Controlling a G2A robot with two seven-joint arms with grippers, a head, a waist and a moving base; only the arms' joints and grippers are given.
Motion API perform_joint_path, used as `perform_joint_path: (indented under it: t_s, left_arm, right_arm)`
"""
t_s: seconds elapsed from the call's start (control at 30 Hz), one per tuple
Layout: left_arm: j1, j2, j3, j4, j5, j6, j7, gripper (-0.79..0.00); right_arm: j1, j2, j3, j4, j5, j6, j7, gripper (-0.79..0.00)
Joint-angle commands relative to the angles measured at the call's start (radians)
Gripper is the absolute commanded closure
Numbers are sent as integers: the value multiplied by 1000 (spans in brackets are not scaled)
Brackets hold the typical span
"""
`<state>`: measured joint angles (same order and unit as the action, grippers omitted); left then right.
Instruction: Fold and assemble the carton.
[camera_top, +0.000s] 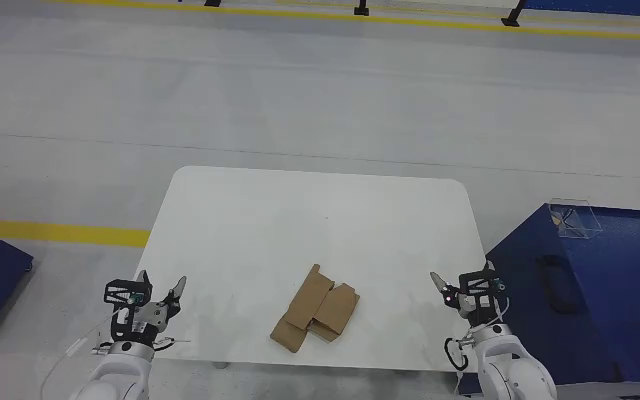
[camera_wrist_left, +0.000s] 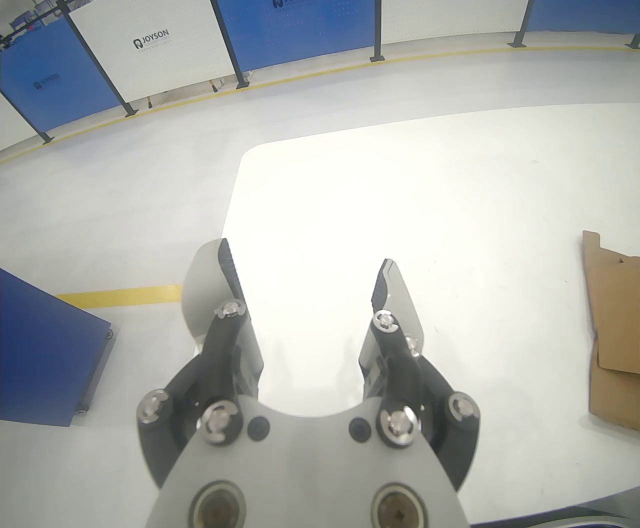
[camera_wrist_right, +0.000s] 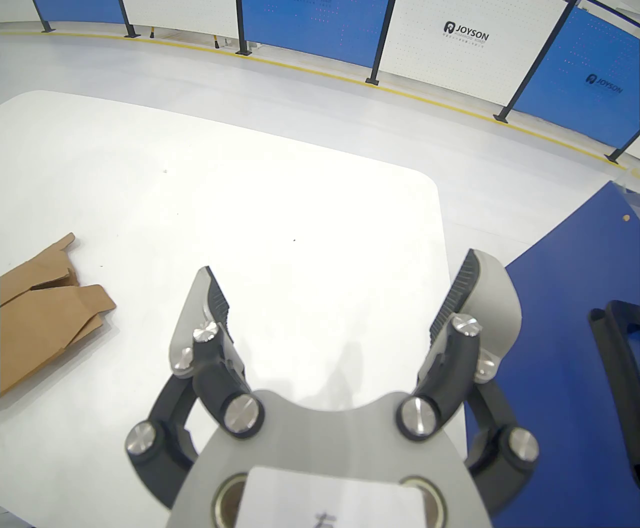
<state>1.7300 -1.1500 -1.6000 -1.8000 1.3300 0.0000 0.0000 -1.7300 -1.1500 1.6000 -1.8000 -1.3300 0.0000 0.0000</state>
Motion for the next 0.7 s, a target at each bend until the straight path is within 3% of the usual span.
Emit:
perform_joint_path:
  t_s: [0.0, 0.27, 0.3, 0.33, 0.5, 0.57, 0.67]
  left_arm:
    - [0, 0, 0, 0, 0, 0, 0, -463]
    - [0, 0, 0, 0, 0, 0, 0, -467]
    - [0, 0, 0, 0, 0, 0, 0, -785]
    - [0, 0, 0, 0, 0, 0, 0, -785]
    - [0, 0, 0, 0, 0, 0, 0, -785]
    - [0, 0, 0, 0, 0, 0, 0, -785]
    - [0, 0, 0, 0, 0, 0, 0, -785]
  right_arm:
    - [0, 0, 0, 0, 0, 0, 0, -784]
    - [0, 0, 0, 0, 0, 0, 0, -784]
    - [-2, -1, -5, -3, 16, -14, 2, -785]
    - [-4, -1, -9, -13, 58, -49, 4, -785]
    - [-21, 6, 51, -7, 578, -417, 192, -785]
    - [-4, 14, 53, 41, 847, -559, 373, -785]
    - [68, 32, 30, 129, 1234, -628, 713, -785]
